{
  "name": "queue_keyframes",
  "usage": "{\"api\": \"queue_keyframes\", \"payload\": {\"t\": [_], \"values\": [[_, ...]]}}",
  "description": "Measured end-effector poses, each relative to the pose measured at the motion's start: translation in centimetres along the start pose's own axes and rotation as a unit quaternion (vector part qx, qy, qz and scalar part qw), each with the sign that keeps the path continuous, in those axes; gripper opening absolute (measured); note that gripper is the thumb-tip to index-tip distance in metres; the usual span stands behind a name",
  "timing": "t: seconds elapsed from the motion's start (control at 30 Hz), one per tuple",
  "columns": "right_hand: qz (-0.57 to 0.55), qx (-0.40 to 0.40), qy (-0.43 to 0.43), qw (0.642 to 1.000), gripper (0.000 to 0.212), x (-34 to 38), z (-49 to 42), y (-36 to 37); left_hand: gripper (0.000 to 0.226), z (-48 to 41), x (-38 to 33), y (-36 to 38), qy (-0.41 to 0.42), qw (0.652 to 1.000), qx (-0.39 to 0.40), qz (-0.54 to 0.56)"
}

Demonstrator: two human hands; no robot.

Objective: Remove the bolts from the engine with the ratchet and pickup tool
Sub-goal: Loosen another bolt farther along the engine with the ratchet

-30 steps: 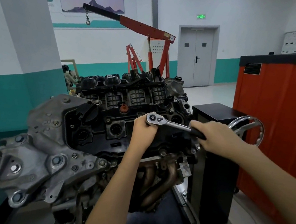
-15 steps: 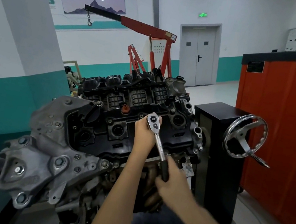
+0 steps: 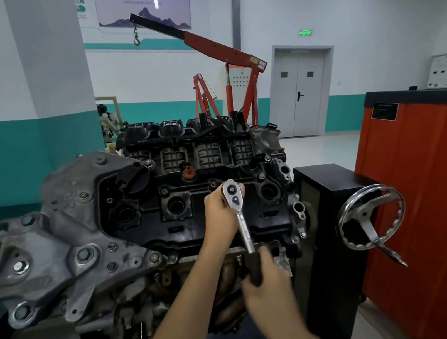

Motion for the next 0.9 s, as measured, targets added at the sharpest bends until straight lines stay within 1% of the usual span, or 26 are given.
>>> {"api": "queue_keyframes", "payload": {"t": [0.07,0.1,0.17,0.2,0.3,0.33,0.4,0.43,0.47,0.5,0.53,0.57,0.63,0.67,0.73,0.8,0.83,0.9], "values": [[-0.078,-0.002,0.017,0.997,0.029,1.1,-0.1,3.5,0.061,-0.3,0.3,-0.2,-0.016,1.0,-0.018,0.018],[-0.098,0.001,0.017,0.995,0.032,1.4,-0.2,4.3,0.058,-0.4,0.3,-0.4,-0.016,1.0,-0.013,0.012],[-0.075,0.02,0.017,0.997,0.038,1.1,-0.2,2.8,0.057,-0.5,0.3,-0.8,-0.014,1.0,0.011,-0.008],[-0.038,0.041,0.01,0.998,0.039,0.7,-0.3,1.1,0.058,-0.5,0.2,-0.9,-0.009,0.999,0.03,-0.019],[0.111,0.111,-0.037,0.987,0.026,-0.1,-1.3,-5.9,0.055,-0.4,-0.2,-0.8,0.011,0.995,0.076,-0.059],[0.189,0.123,-0.045,0.973,0.025,-0.1,-2.3,-8.2,0.054,-0.4,-0.3,-0.7,0.014,0.995,0.078,-0.063],[0.366,0.117,-0.05,0.922,0.029,0.6,-4.7,-11.4,0.047,-0.4,-0.3,-0.8,0.016,0.995,0.071,-0.072],[0.423,0.1,-0.055,0.899,0.03,1.0,-5.5,-12.1,0.041,-0.2,-0.2,-0.8,0.014,0.995,0.065,-0.075],[0.445,0.081,-0.059,0.89,0.029,1.1,-5.9,-12.3,0.037,-0.1,-0.2,-0.8,0.012,0.996,0.055,-0.073],[0.44,0.063,-0.059,0.894,0.028,0.9,-5.7,-11.9,0.038,0.1,-0.1,-0.7,0.013,0.997,0.039,-0.062],[0.413,0.051,-0.052,0.908,0.028,0.3,-5.0,-11.0,0.043,0.3,-0.1,-0.6,0.019,0.999,0.019,-0.046],[0.355,0.041,-0.04,0.933,0.029,-0.4,-3.9,-9.6,0.049,0.4,0.0,-0.4,0.031,0.999,0.003,-0.032],[0.175,0.029,-0.014,0.984,0.027,-1.3,-1.1,-5.4,0.057,0.7,-0.2,0.2,0.051,0.998,-0.017,-0.013],[0.088,0.019,-0.015,0.996,0.026,-1.1,-0.2,-3.1,0.059,0.7,-0.2,0.5,0.053,0.998,-0.027,-0.006],[-0.044,-0.013,-0.021,0.999,0.029,-0.1,0.0,1.4,0.061,0.3,-0.1,0.6,0.042,0.998,-0.052,0.003],[-0.128,-0.016,-0.009,0.992,0.032,1.0,-0.3,4.2,0.06,-0.1,0.2,0.3,0.016,0.998,-0.065,0.012],[-0.141,-0.012,-0.005,0.99,0.034,1.1,-0.3,4.4,0.06,-0.2,0.4,0.0,0.002,0.998,-0.06,0.03],[-0.088,0.016,-0.002,0.996,0.034,0.3,-0.4,2.3,0.058,-0.2,0.5,-0.4,-0.006,1.0,-0.008,0.02]]}}
Point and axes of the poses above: each hand's wrist, its own z-axis away from the middle knuckle, its own y-axis out of the palm, x = y × z, the point moved 4 cm from there along -z, towards the middle knuckle, and after that the axes turned 13 degrees about x, right-handed, at the moved point
